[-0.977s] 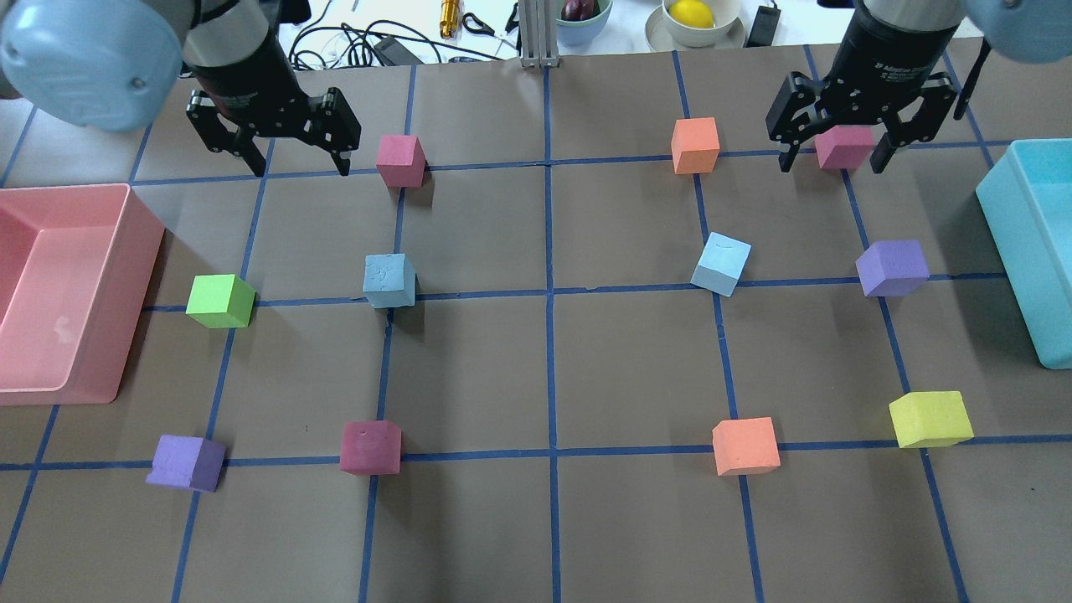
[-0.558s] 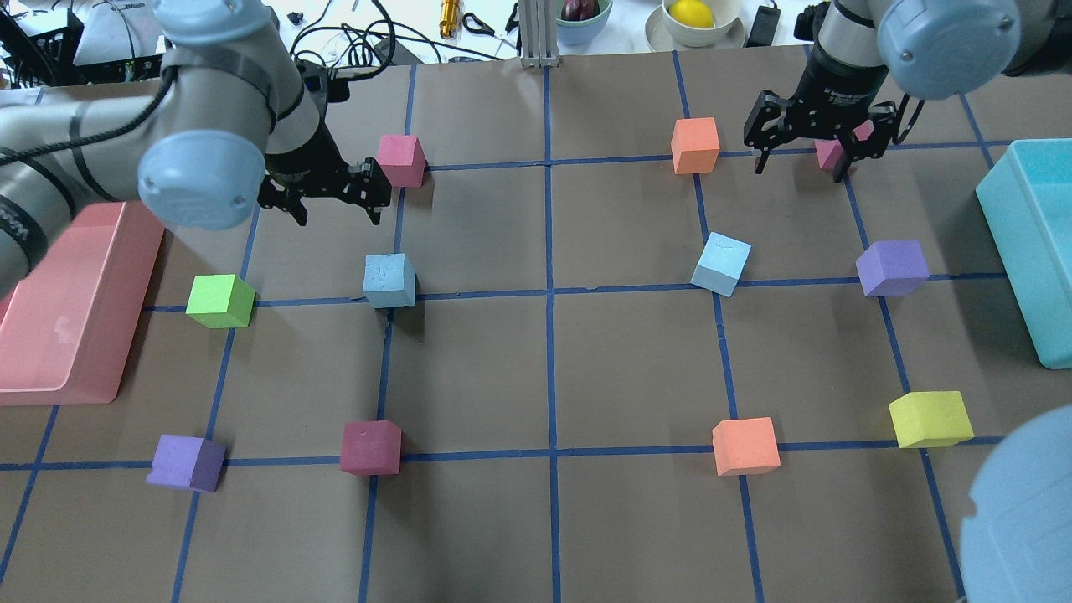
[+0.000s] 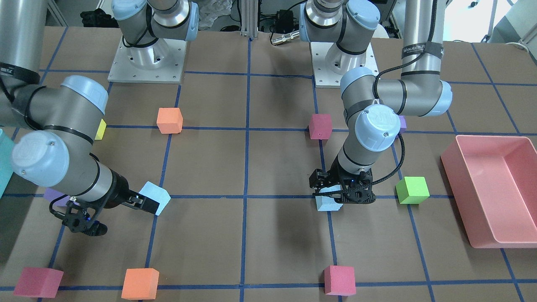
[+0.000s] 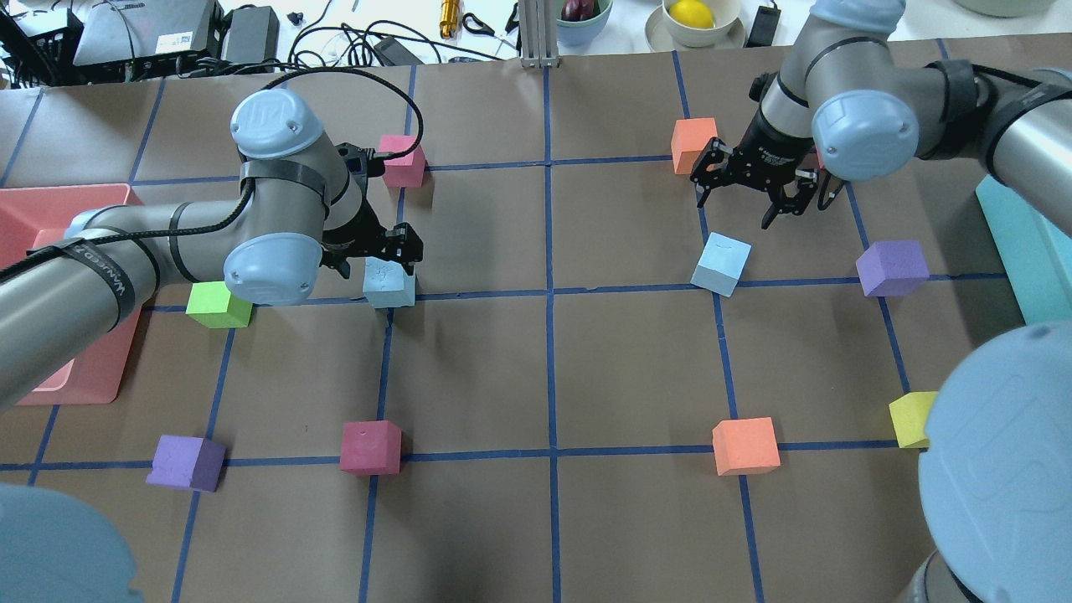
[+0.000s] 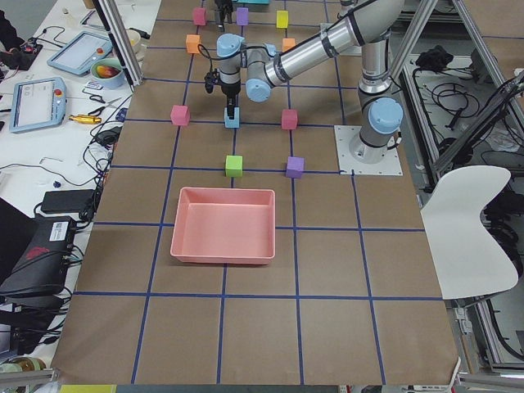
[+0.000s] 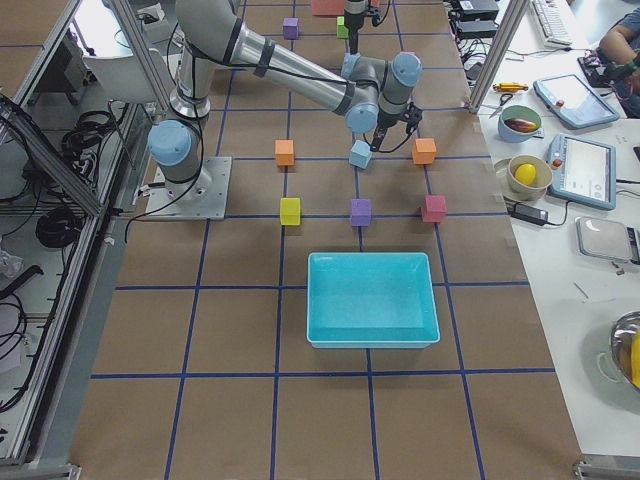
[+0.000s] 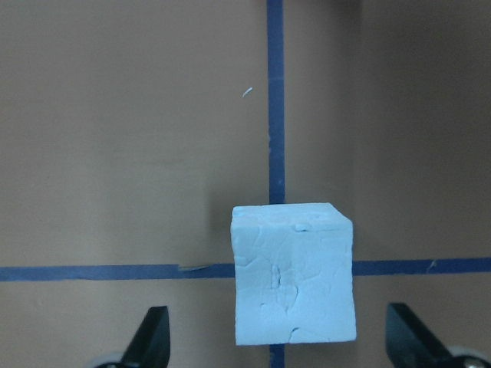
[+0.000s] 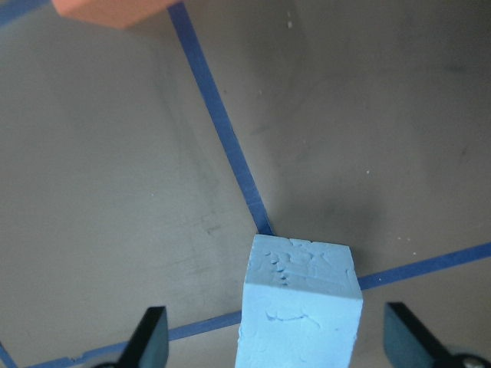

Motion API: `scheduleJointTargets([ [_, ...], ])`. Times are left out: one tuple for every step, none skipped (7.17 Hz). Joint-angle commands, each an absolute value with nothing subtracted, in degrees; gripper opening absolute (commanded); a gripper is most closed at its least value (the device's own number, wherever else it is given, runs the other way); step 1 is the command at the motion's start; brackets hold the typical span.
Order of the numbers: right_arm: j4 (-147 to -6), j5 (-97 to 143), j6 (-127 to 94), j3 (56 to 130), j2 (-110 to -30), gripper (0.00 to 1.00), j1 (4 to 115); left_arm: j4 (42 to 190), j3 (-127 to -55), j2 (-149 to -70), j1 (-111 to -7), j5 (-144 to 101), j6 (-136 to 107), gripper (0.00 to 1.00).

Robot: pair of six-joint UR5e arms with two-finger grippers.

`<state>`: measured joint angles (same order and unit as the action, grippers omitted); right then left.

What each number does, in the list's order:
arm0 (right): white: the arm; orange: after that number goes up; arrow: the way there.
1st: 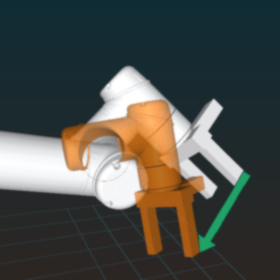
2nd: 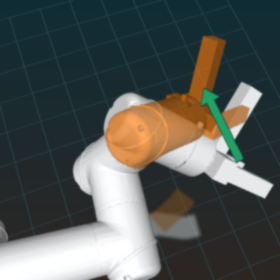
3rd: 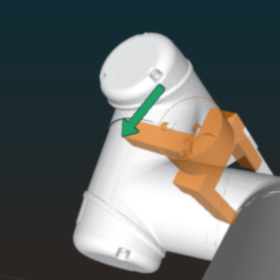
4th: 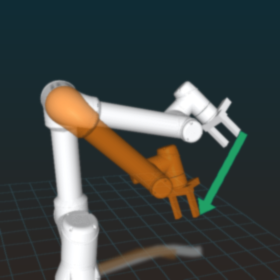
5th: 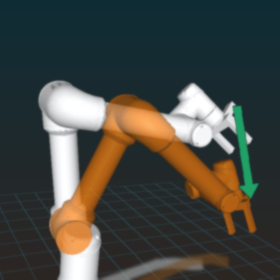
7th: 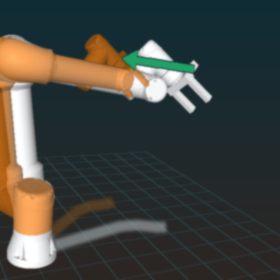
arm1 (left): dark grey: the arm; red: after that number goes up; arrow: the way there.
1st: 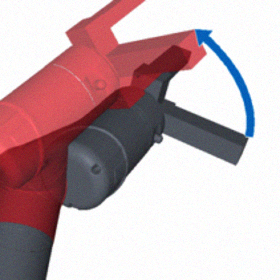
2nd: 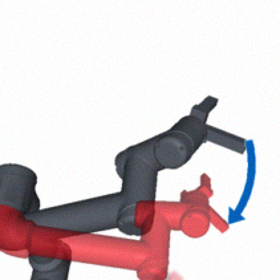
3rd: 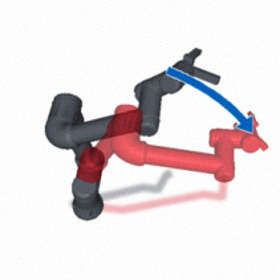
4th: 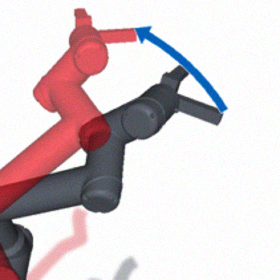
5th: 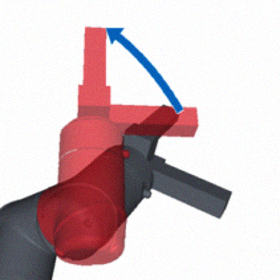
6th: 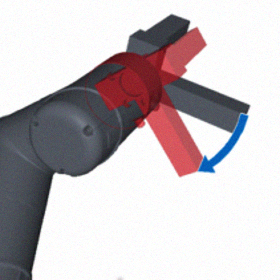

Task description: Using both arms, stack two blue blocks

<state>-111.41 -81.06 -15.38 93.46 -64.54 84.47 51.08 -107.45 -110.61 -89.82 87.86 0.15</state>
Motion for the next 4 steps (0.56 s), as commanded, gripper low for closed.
scheduleJointTargets([
  [-111.89, -80.77, -17.4, 96.85, -63.9, 1.0, 84.55, 50.1, -107.84, -112.58, -89.82, 87.1, 0.35, 1.0],
  [-111.8, -81.03, -17.66, 97.2, -63.9, 1.0, 84.55, 49.92, -107.93, -112.76, -89.74, 87.27, 0.7, 0.98],
  [-111.45, -81.47, -17.93, 97.38, -63.72, 1.0, 84.55, 49.83, -107.58, -112.85, -89.74, 87.28, 0.62, 0.62],
  [-112.05, -81.56, -17.84, 98.43, -63.72, 1.0, 84.55, 49.57, -107.49, -112.94, -89.74, 87.28, 0.53, 0.32],
])
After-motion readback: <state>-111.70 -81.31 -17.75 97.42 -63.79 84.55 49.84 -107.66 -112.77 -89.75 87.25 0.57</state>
